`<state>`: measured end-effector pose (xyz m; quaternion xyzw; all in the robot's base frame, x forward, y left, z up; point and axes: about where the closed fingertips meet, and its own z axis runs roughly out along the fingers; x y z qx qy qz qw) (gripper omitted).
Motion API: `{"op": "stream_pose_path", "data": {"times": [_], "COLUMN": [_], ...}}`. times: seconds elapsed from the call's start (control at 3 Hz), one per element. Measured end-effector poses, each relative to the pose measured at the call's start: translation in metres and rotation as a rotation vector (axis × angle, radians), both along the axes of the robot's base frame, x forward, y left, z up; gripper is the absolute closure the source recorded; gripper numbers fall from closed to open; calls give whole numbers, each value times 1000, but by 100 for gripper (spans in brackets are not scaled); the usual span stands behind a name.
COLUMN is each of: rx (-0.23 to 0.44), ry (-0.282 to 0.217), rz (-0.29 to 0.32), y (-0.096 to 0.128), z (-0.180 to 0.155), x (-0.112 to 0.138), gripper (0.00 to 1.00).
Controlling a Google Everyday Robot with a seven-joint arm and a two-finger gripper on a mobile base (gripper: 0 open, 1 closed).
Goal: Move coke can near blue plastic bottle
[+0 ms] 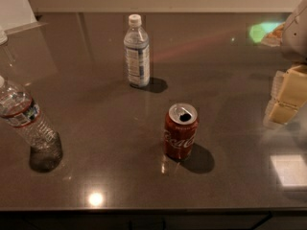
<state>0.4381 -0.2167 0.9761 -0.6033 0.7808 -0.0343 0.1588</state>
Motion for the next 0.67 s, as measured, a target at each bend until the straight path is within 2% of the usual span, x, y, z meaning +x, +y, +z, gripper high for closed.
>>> {"op": "stream_pose_path", "data": {"times": [0.33,0.67], "rx": [1,56], "ry": [-3,3], "rz": [1,49], "y": [0,13], "z": [1,-8], "x": [0,-4], "gripper": [0,0]}}
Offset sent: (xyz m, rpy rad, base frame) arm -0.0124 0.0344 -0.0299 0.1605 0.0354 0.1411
